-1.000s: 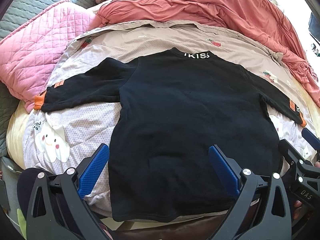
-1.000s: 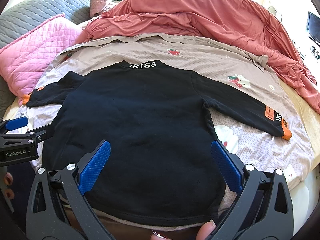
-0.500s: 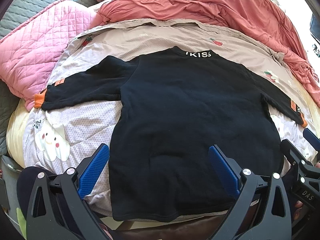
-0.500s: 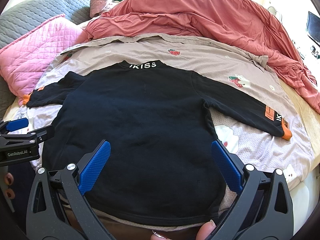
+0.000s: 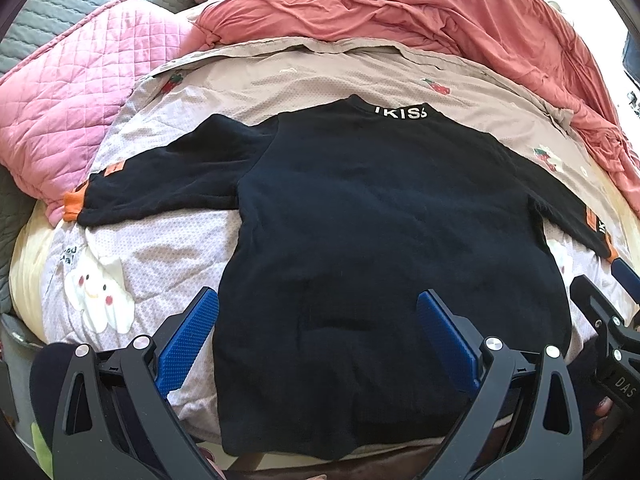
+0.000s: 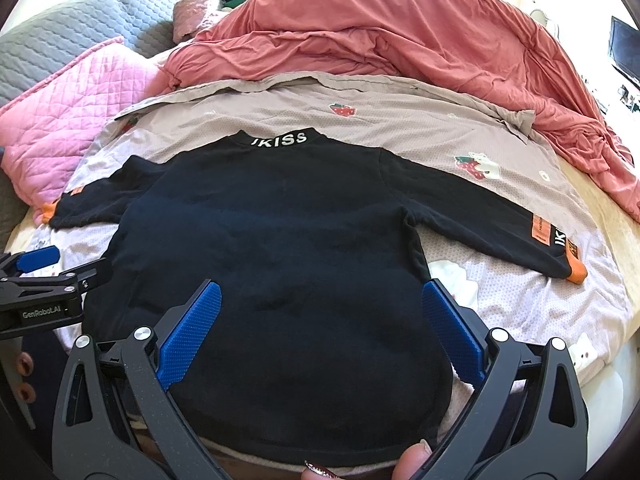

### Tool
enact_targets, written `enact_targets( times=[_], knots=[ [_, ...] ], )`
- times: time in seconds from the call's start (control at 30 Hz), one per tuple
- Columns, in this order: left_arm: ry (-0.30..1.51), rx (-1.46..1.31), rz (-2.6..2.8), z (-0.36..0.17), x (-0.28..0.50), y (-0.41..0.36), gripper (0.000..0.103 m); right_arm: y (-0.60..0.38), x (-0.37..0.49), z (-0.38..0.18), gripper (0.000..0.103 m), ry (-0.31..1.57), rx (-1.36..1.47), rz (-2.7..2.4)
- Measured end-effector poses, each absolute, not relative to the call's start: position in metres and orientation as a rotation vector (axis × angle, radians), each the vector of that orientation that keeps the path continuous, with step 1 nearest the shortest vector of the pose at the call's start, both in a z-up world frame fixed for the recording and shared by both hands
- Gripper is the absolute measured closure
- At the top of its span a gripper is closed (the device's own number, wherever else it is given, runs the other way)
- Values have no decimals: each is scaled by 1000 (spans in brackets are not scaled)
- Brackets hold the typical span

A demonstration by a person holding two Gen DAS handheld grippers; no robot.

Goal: Fold small clothes

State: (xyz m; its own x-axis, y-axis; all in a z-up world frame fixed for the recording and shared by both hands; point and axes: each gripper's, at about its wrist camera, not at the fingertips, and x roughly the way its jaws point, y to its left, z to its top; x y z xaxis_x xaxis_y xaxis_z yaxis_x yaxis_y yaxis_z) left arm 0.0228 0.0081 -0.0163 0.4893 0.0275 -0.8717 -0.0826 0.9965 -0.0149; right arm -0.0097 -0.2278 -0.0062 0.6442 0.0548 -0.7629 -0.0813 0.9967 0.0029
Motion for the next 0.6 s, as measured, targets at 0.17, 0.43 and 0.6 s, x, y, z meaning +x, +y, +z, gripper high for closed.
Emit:
enact_targets(
  times=[0.17,0.43,0.6],
  knots=[
    [1047,-47,80,-17,43,8,4,-235,11,-7,8,852,-30,61],
    [1034,-48,74,-15,82,1,4,-239,51,-14,8,852,-31,58],
    [1027,-48,69,-17,110,-8,4,-245,82,-14,8,843,-12,42]
  ],
)
